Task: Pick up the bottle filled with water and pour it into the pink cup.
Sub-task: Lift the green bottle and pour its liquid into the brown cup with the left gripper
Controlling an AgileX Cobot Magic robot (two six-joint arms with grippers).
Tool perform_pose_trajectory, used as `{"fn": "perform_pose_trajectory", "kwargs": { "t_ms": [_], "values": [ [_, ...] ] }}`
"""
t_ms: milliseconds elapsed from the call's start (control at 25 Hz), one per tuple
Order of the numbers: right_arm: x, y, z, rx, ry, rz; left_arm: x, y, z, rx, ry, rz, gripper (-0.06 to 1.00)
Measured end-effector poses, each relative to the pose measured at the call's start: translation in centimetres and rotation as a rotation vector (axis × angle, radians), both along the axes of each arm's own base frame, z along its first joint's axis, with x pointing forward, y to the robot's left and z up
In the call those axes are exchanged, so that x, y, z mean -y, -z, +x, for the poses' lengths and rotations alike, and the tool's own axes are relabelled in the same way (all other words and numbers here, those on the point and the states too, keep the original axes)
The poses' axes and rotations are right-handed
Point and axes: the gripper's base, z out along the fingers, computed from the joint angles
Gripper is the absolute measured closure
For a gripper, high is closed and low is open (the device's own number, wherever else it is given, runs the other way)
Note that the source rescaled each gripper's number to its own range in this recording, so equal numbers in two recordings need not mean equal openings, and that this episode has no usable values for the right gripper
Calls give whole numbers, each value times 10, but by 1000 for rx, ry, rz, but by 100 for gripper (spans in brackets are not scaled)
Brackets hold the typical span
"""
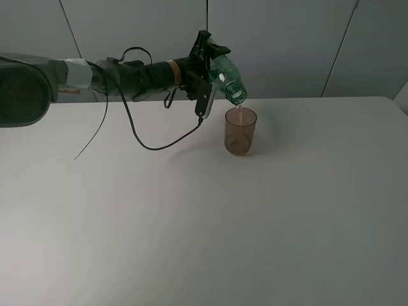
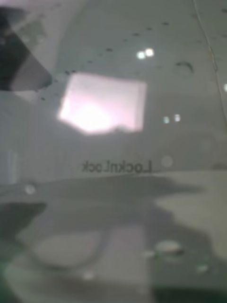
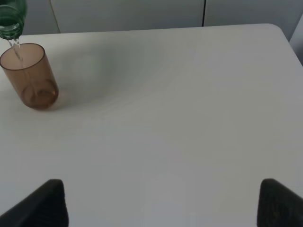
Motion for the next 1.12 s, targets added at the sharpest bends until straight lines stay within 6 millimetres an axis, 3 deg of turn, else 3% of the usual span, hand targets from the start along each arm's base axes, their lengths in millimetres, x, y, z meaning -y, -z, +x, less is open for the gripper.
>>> {"fn": "perform_pose_trajectory", "kwargs": {
  "t_ms": [1120],
  "values": [
    [0, 0, 0, 0, 0, 0, 0, -3, 1, 91, -3, 37, 94]
  ]
}}
